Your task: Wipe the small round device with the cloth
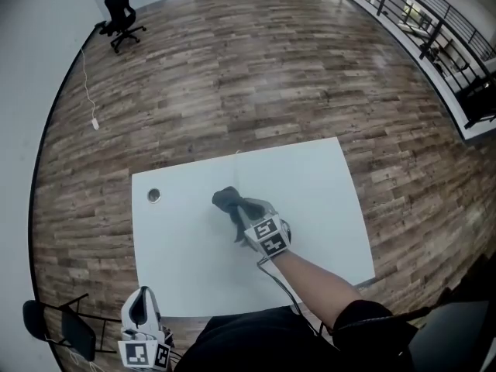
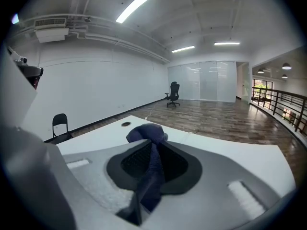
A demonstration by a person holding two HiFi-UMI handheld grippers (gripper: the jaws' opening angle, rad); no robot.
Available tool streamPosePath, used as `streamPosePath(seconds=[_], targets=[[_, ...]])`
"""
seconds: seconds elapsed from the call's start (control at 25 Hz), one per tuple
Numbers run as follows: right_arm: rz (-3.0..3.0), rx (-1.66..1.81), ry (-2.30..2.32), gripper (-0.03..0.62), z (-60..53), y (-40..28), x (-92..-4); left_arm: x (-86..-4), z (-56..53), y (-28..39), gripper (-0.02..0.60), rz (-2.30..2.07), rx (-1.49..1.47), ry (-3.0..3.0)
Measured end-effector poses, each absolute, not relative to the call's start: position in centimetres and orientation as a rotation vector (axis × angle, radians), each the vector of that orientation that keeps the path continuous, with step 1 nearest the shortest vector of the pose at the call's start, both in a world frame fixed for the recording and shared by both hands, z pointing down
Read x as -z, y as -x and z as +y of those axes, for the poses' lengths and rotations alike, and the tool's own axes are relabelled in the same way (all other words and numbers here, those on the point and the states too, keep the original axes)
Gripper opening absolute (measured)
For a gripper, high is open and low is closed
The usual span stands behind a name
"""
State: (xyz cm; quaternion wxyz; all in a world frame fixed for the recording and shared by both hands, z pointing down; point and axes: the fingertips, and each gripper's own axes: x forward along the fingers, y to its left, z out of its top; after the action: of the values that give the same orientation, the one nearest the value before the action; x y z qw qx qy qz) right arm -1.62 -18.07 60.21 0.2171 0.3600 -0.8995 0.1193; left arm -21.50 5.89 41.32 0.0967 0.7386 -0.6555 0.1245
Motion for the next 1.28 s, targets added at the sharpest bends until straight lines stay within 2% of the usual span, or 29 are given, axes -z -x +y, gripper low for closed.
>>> streamPosePath(seconds=[0.28,0.6,0.76,1.04,1.28], targets=[[-2.424,-0.383,-1.053,0.049,-18.4,-1.2,-61.7,-41.3,5.8,20.8,0.003,-1.914,-0.398,-2.207],[-2.281,-0.539,-1.005,0.049,-13.9,-3.4,-68.7,-41.5,5.2,20.4,0.003,-1.873,-0.413,-2.231],[-2.319,-0.511,-1.123,0.049,-15.0,-5.1,-66.0,-41.6,4.1,20.0,0.003,-1.85,-0.398,-2.267],[-2.442,-0.196,-1.162,0.049,-18.2,-4.3,-55.4,-41.3,0.8,20.5,0.003,-1.856,-0.274,-2.335],[-2.303,-0.149,-1.028,0.049,-18.1,-1.9,-57.8,-42.8,-0.3,20.4,0.003,-1.778,-0.169,-2.361]])
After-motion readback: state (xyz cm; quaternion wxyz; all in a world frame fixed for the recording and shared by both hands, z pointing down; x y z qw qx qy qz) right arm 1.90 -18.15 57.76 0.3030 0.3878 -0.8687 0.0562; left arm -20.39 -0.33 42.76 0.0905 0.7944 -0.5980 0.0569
